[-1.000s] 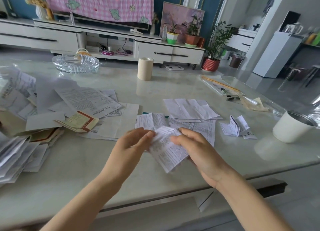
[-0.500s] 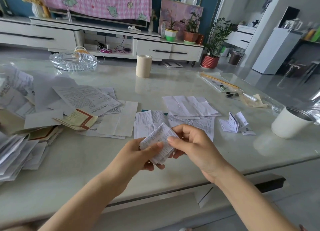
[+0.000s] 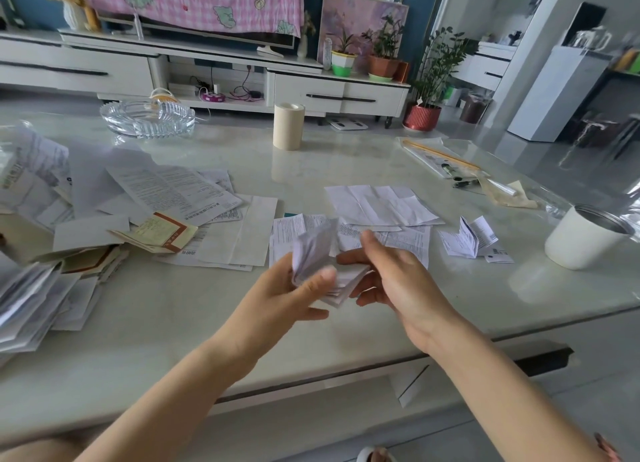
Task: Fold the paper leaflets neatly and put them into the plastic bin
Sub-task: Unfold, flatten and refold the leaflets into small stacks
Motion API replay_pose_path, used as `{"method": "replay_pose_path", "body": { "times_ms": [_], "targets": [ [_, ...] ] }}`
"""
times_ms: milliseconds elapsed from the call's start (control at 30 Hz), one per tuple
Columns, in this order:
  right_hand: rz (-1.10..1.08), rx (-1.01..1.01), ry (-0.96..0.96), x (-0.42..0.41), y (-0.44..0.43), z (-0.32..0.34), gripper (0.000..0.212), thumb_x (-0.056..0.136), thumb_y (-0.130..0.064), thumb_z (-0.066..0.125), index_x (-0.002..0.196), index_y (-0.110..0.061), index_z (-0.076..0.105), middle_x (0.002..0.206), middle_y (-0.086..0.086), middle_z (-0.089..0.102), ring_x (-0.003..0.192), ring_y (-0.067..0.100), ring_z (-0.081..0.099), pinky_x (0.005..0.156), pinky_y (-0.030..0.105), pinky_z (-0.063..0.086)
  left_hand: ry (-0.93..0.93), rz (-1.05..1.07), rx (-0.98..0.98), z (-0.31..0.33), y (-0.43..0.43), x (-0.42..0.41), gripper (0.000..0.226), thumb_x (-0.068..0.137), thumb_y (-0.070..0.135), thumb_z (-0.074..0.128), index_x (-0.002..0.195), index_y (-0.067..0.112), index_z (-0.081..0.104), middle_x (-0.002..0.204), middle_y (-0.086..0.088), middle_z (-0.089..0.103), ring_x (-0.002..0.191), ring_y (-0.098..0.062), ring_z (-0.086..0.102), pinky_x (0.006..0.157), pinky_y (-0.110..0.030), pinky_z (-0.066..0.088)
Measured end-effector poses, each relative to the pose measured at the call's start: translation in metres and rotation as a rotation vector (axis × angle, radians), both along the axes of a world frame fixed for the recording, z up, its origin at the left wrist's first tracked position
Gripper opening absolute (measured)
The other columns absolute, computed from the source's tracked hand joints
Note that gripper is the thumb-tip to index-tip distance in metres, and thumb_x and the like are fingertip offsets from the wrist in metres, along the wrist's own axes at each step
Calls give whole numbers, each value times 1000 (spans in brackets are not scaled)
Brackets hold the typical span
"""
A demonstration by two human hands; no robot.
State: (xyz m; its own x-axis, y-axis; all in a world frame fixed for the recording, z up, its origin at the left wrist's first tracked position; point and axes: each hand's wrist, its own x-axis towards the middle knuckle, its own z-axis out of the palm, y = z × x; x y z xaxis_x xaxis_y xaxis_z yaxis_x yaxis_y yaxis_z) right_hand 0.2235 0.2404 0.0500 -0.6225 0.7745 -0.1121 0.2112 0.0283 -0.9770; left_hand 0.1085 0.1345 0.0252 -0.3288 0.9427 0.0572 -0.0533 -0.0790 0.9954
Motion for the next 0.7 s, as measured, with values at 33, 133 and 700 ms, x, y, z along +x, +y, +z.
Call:
{"method": "replay_pose_path", "body": {
  "times_ms": [33,133,700],
  "targets": [
    [20,29,-3,0,0,-1,29,95,-30,50,82,-11,69,66,-1,65,56,10,59,52,18,47,-94,67,-11,-1,1,0,29,87,40,57,109,20,61,101,-1,72,95,-15,67,81,-33,57],
    [121,111,-65,1,1,-3,8,86,-10,64,79,-13,63,67,-2,60,55,6,57,54,16,46,-447,150,-38,0,4,-6,33,97,32,37,103,12,63,101,-8,72,95,-22,68,83,-38,54],
    [40,148,167,-12,-5,-11,27,90,-15,59,106,-36,62,81,3,57,81,22,57,86,39,48,-118,251,-55,-3,0,-2,21,93,23,53,98,6,64,94,-14,71,80,-20,68,74,-35,56]
  ]
}}
